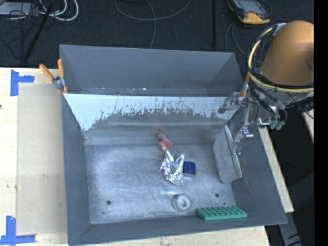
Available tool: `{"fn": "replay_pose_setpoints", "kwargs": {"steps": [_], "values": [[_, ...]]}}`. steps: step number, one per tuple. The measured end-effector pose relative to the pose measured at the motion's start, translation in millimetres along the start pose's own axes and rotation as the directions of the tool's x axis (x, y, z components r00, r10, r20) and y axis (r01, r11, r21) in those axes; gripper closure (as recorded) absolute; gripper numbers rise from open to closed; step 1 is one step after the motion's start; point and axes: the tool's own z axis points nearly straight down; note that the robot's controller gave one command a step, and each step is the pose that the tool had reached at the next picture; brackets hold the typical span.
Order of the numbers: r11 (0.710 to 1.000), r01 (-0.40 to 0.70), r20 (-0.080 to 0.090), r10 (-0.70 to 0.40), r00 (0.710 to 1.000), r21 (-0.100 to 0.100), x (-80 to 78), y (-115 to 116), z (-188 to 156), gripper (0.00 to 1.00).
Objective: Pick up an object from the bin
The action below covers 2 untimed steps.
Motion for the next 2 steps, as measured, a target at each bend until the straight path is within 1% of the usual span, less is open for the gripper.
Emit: {"fn": "replay_pose_setpoints", "kwargs": {"steps": [1,2], "values": [[1.0,0.022,-0.003,-0.022,1.0,-0.001,27.3,25,80,0.0],[0.999,-0.05,0.005,0.05,0.999,-0.002,21.5,102,166,0.0]]}}
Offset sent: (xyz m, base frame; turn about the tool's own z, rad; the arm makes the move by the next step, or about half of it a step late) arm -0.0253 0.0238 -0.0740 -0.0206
